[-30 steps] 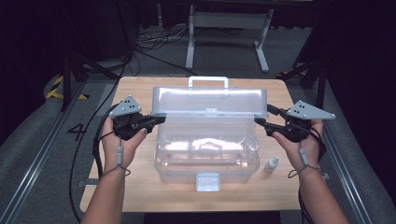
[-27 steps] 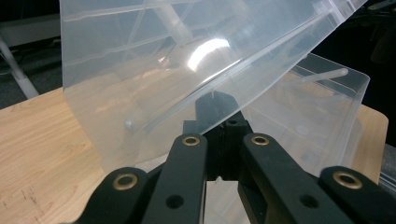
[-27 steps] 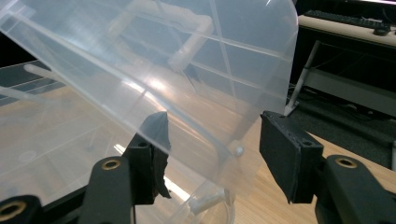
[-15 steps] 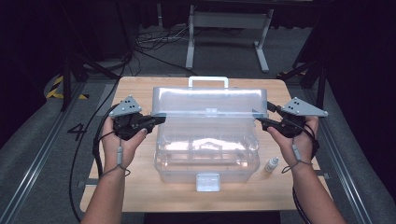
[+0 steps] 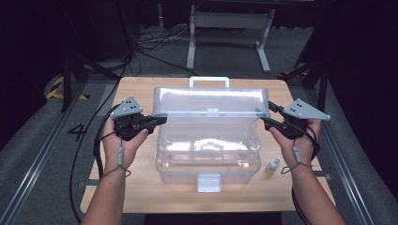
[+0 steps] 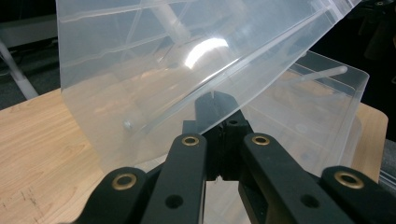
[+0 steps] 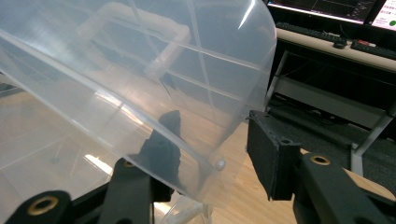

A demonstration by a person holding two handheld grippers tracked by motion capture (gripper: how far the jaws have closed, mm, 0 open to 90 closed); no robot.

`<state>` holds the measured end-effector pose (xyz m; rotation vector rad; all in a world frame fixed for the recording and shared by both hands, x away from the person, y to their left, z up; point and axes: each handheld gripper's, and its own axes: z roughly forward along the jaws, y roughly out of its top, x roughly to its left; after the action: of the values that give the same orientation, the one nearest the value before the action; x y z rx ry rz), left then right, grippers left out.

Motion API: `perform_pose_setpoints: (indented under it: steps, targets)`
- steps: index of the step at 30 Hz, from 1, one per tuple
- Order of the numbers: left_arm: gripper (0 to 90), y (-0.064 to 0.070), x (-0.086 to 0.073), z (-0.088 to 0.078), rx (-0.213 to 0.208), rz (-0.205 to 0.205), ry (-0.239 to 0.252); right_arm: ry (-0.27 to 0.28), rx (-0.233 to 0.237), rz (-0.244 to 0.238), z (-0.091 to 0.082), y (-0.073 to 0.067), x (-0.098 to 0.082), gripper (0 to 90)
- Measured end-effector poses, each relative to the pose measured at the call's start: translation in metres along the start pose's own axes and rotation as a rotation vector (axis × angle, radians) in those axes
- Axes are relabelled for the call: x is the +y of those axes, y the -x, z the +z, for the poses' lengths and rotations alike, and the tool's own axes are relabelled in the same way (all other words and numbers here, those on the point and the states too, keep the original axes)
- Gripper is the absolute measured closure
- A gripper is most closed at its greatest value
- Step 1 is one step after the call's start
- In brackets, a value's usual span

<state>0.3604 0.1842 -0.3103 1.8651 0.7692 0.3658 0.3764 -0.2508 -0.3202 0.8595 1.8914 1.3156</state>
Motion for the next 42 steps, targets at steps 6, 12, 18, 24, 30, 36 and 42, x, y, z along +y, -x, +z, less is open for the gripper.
perform_pose_setpoints:
  steps: [6, 12, 18, 24, 30, 36, 42]
  targets:
    - [89.1, 0.0, 0.0, 0.001, -0.004, 0.0, -0.005, 0.011, 0.005, 0.019, -0.003, 0.001, 0.001, 60.1]
    - [88.8, 0.001, 0.0, 0.002, -0.006, 0.001, -0.007, 0.016, -0.013, 0.015, -0.005, 0.0, 0.003, 64.3]
    - [88.4, 0.0, 0.0, 0.0, -0.007, 0.005, -0.01, 0.009, -0.029, 0.015, -0.006, -0.001, 0.004, 65.4]
    - [88.1, 0.0, -0.003, -0.003, -0.001, 0.007, -0.031, 0.001, -0.021, 0.01, -0.006, 0.001, 0.005, 65.0]
    - [87.4, 0.0, -0.005, -0.007, -0.005, 0.015, -0.051, 0.0, -0.023, 0.002, -0.005, 0.001, 0.006, 65.1]
    - [86.5, 0.0, -0.01, -0.015, -0.003, 0.015, -0.067, -0.009, -0.032, -0.004, -0.004, 0.002, 0.009, 66.0]
    - [86.8, 0.005, -0.017, -0.028, -0.023, 0.015, -0.084, -0.024, -0.037, -0.006, -0.001, 0.004, 0.013, 67.1]
